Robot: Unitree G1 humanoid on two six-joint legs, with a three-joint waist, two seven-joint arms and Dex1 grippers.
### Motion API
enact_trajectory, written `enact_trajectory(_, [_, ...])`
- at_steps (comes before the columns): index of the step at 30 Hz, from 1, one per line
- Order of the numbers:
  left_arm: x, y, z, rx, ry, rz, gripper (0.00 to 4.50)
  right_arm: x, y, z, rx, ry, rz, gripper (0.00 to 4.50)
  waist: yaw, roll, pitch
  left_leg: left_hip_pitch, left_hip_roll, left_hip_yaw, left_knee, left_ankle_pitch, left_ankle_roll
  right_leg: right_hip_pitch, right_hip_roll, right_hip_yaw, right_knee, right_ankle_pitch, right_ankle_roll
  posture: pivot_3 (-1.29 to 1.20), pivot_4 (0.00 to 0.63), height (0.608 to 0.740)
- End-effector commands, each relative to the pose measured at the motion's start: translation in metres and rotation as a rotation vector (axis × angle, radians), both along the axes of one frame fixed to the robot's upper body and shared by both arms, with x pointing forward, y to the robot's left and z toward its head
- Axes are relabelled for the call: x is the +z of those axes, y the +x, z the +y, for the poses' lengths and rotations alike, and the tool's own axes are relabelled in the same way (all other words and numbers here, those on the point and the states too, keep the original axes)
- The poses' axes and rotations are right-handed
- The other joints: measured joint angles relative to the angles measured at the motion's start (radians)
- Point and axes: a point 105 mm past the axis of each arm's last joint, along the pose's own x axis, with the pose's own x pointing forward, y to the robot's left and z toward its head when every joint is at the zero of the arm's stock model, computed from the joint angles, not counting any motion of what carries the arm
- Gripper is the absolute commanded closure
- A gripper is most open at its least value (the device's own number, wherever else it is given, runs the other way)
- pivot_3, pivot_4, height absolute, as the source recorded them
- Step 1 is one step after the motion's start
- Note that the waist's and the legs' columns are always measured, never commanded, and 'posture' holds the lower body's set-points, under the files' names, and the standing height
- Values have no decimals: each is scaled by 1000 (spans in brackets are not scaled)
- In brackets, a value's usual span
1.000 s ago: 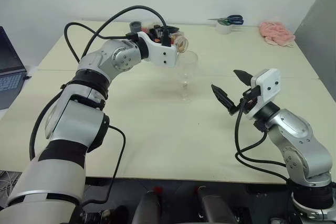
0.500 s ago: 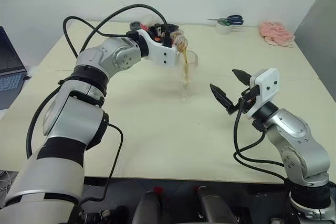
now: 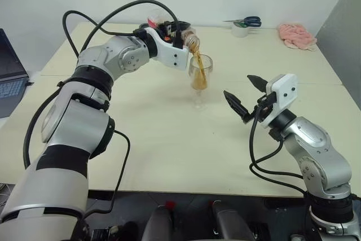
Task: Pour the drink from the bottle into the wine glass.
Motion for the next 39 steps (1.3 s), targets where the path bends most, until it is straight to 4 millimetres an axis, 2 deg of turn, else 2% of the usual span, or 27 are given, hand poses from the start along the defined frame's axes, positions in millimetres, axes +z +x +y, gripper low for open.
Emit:
enact_trajectory(1, [33, -6, -2, -22, -24, -91, 2814, 9, -2, 2, 18, 3, -43, 0, 0, 0, 0, 0, 0, 0, 0, 0, 0, 0, 0, 0, 0, 0, 0, 0, 150, 740])
enact_trajectory(28, [38, -6, -4, -18, 12, -124, 2814, 8, -4, 9, 49, -4, -45, 0, -1, 0, 0, -1, 0, 0, 4, 0, 0, 0, 0, 0, 3, 0, 0, 0, 150, 740])
enact_trajectory(35, [36, -7, -5, -35, -77, -57, 2814, 10, -4, 14, 72, -5, -50, 0, -1, 0, 0, -1, 0, 0, 5, 0, 0, 0, 0, 0, 3, 0, 0, 0, 150, 740])
enact_trajectory(39, [33, -5, 1, -30, -163, 18, 2814, 20, -4, 18, 92, -8, -77, 0, -3, 0, 0, -1, 0, 0, 6, 0, 0, 0, 0, 0, 4, 0, 0, 0, 150, 740])
